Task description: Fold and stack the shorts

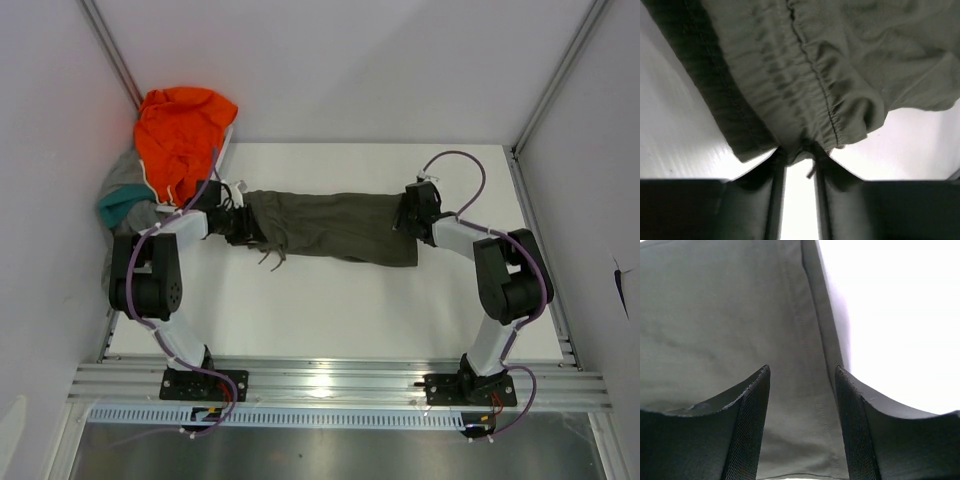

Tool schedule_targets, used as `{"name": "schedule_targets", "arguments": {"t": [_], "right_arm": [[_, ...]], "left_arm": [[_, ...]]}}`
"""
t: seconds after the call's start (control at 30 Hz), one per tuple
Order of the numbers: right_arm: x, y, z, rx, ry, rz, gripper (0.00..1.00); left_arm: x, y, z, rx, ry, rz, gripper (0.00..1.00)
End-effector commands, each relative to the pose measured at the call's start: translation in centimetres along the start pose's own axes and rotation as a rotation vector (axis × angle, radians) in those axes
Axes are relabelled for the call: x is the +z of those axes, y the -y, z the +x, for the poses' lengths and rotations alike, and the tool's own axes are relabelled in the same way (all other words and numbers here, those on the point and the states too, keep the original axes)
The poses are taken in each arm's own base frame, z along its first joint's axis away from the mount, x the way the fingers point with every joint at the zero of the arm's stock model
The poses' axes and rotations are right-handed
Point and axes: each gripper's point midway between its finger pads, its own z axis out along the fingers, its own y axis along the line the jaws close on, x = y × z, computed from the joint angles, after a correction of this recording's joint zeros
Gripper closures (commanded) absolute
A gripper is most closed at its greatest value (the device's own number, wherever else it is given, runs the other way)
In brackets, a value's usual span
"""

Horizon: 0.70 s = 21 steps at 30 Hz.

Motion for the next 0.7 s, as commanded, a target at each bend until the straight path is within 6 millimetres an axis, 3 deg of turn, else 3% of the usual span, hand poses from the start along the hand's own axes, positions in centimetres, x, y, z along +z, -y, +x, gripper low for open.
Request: {"name": "schedule_targets", "arguments": {"t": [0.0,0.13,0.2,0.4,0.67], "right_arm": [[-1.0,-0.7,-1.3,0.023,0.028,-0.044,0.43],[-0.1,-0.5,0.1,0.004,-0.03,-0.038,0.44],[0.1,-0.3,0.9,-0.004,-0.054,-0.035,0.44],[1.5,0.5,3.1,-0.02,-0.134,-0.021,0.45],[2.9,2.0,4.5,-0.033,-0.205,0.026,0.48]], "left_arm": [[0.3,0.8,-1.7,0.024,0.035,-0.003,0.75],[0.3,0.7,-2.4,0.03,0.037,-0.026,0.87],[0.0,0.6,-3.0,0.037,0.051,-0.038,1.0],[-1.6,1.2,-4.1,0.091,0.087,-0.056,1.0],[-3.1,0.5,-3.8,0.135,0.041,-0.076,1.0]]}}
